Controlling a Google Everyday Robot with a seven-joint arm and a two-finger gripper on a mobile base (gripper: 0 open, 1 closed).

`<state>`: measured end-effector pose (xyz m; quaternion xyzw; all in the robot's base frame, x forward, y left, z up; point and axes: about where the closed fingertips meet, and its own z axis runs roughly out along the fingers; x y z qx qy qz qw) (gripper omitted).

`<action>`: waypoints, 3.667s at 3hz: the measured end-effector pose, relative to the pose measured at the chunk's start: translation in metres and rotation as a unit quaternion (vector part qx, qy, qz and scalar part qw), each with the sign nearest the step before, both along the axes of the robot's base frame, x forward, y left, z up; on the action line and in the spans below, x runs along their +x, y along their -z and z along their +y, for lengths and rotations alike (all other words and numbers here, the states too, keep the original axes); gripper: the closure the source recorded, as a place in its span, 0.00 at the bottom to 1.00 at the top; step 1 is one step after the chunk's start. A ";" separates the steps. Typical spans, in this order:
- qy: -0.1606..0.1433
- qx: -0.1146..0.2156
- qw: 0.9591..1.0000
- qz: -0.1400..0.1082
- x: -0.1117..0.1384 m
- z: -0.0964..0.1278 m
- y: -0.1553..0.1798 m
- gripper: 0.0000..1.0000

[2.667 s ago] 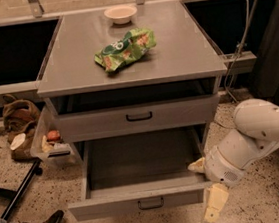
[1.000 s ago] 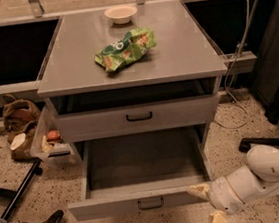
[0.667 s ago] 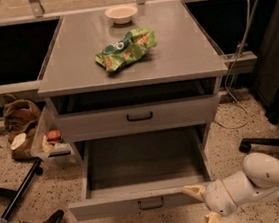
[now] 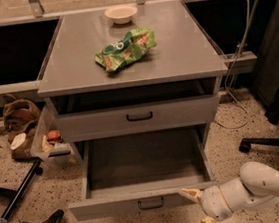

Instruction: Close middle drawer

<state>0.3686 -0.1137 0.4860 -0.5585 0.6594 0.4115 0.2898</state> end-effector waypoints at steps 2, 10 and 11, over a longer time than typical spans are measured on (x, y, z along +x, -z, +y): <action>0.030 -0.030 0.999 -0.017 0.004 -0.013 0.016 0.00; 0.006 -0.072 0.997 -0.013 0.075 -0.003 0.024 0.00; -0.015 -0.058 0.998 0.007 0.080 0.016 0.052 0.00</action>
Offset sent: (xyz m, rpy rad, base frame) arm 0.0095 -0.0214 -0.0272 -0.0923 -0.0416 -0.0859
